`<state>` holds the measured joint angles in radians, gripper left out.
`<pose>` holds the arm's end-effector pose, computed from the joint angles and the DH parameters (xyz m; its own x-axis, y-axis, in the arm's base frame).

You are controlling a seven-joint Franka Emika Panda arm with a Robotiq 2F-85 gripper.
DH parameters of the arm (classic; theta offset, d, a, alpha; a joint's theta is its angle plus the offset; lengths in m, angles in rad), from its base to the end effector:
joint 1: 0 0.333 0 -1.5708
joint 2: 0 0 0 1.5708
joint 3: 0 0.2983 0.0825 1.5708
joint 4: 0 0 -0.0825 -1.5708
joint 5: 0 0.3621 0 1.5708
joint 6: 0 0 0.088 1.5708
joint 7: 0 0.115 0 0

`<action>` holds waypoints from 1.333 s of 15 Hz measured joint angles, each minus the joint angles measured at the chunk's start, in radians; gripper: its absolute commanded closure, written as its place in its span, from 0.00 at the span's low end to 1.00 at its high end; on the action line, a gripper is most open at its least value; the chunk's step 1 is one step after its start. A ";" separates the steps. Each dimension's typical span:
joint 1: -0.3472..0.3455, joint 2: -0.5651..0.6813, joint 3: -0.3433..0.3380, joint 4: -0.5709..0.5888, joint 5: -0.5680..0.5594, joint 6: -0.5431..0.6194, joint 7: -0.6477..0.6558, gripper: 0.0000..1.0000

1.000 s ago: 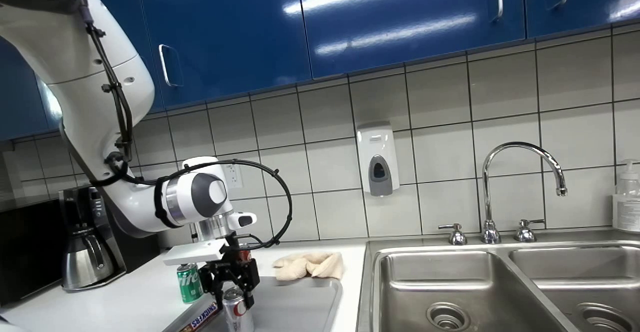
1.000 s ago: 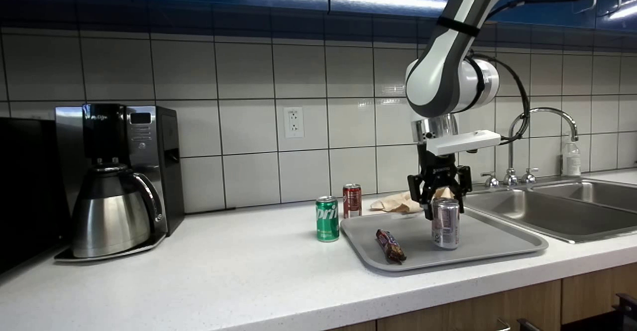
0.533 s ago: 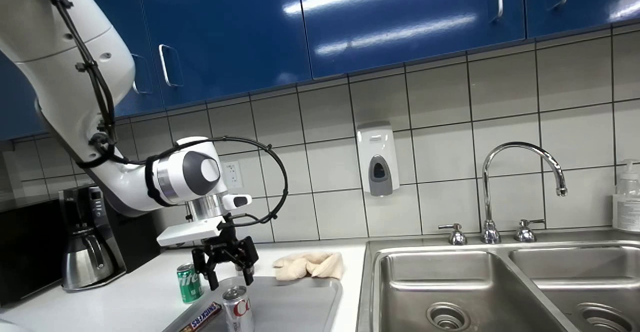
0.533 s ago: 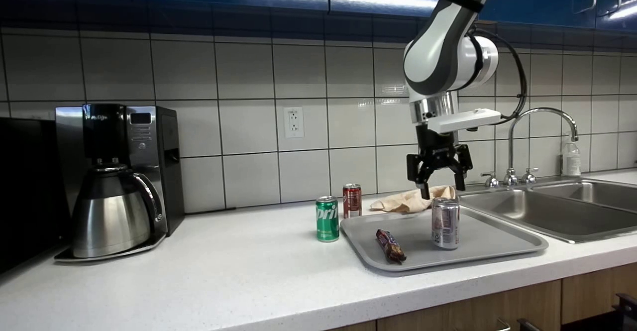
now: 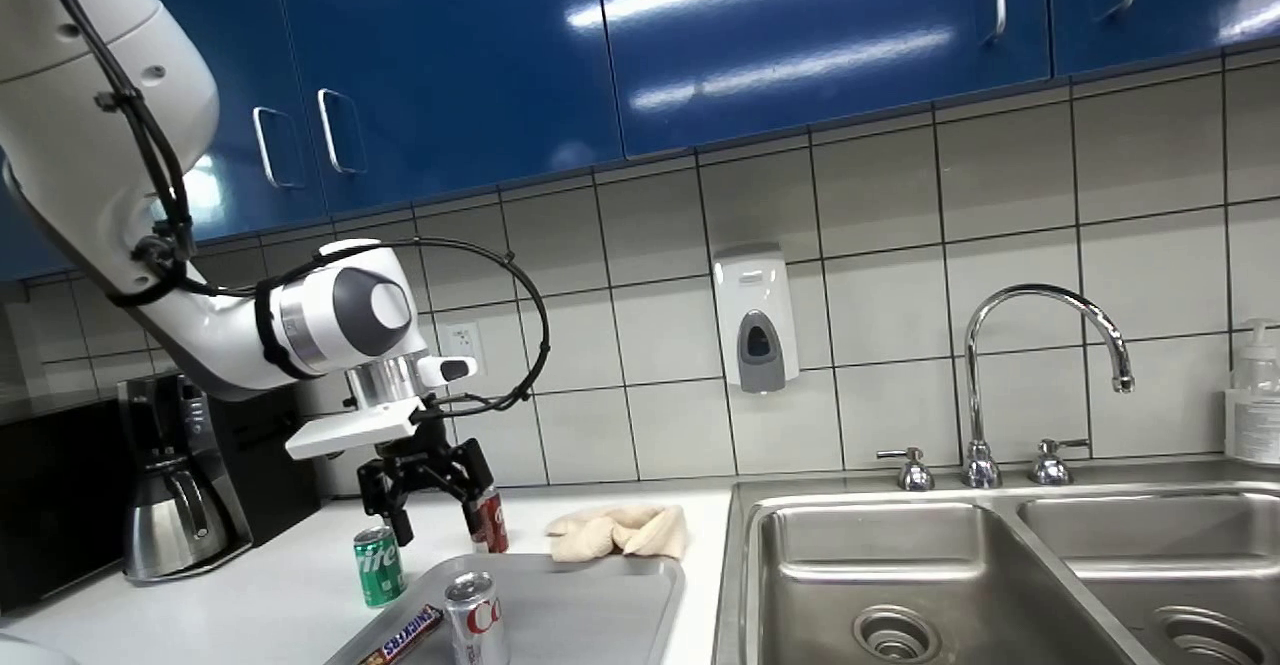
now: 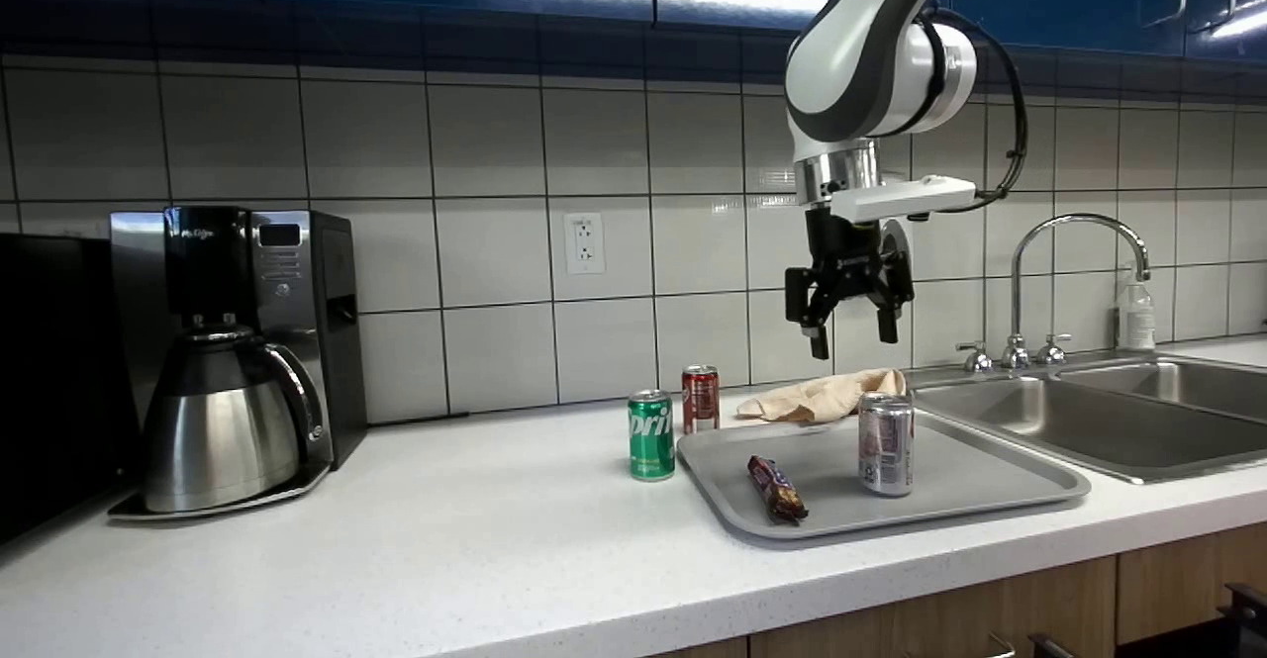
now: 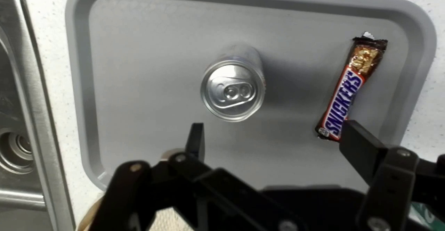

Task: Put the cans on the tray

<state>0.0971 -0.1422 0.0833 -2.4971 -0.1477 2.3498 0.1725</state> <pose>0.4350 0.0759 0.3272 0.9937 0.1114 0.0078 0.1098 -0.9871 0.1162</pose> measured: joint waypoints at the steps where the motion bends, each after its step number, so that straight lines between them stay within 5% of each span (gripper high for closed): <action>1: 0.009 0.000 0.008 0.005 0.015 0.000 0.000 0.00; 12: 0.091 0.118 0.121 0.152 0.048 0.010 0.145 0.00; 20: 0.097 0.137 0.115 0.161 0.048 0.009 0.146 0.00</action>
<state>0.1937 -0.0056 0.1985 -2.3365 -0.0996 2.3592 0.3187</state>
